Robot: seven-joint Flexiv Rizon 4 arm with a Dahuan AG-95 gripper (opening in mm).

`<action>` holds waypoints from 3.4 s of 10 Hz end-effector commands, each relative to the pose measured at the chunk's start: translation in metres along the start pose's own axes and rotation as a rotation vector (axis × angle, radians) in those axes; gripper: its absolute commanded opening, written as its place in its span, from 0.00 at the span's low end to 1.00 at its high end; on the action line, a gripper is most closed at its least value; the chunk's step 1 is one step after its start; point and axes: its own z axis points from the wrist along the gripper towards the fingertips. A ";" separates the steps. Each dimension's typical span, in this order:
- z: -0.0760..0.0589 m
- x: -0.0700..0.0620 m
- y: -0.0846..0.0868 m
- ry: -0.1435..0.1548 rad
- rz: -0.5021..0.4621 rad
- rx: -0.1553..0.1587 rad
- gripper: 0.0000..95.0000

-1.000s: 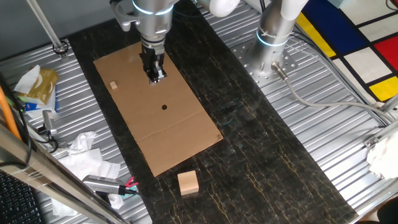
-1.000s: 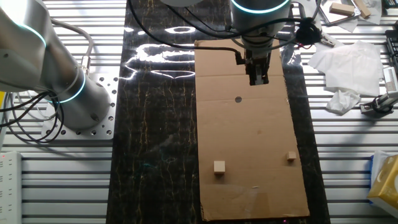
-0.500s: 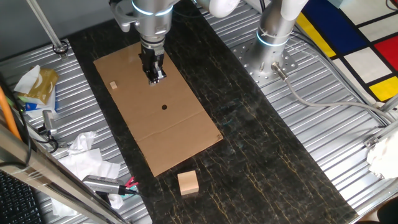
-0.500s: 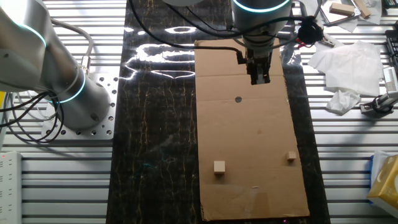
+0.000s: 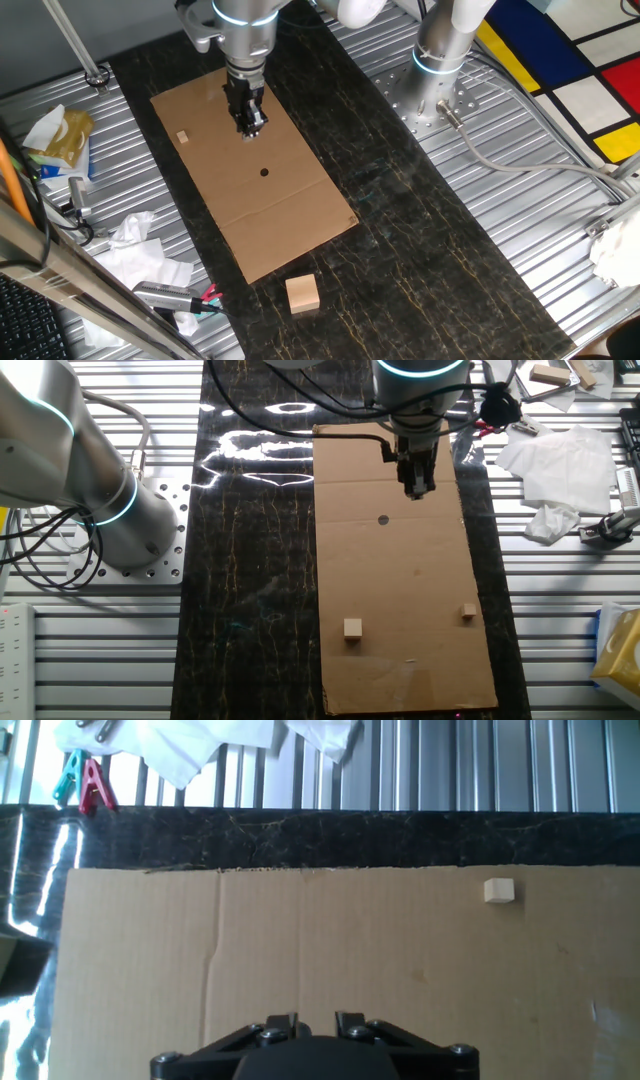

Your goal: Grab the block and place it at the designated location

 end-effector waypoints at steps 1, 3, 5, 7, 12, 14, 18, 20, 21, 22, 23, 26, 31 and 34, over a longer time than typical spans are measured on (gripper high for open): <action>0.000 0.000 0.000 0.001 0.000 -0.001 0.40; 0.000 -0.001 0.000 0.000 0.009 -0.005 0.60; 0.000 -0.001 0.000 0.000 0.022 -0.007 0.60; 0.001 -0.002 0.000 -0.001 0.021 -0.010 0.60; 0.004 -0.005 -0.002 0.003 0.016 -0.011 0.60; 0.007 -0.008 -0.005 0.003 0.017 -0.011 0.60; 0.012 -0.018 -0.020 0.004 0.004 -0.011 0.60; 0.012 -0.021 -0.025 0.005 -0.003 -0.010 0.60; 0.013 -0.023 -0.026 0.008 -0.003 -0.010 0.60; 0.014 -0.025 -0.027 0.009 -0.004 -0.008 0.60; 0.015 -0.028 -0.029 0.014 -0.004 -0.007 0.60; 0.015 -0.036 -0.037 0.025 -0.008 -0.007 0.60; 0.021 -0.046 -0.042 0.034 -0.005 -0.004 0.60; 0.022 -0.053 -0.045 0.050 -0.002 -0.006 0.40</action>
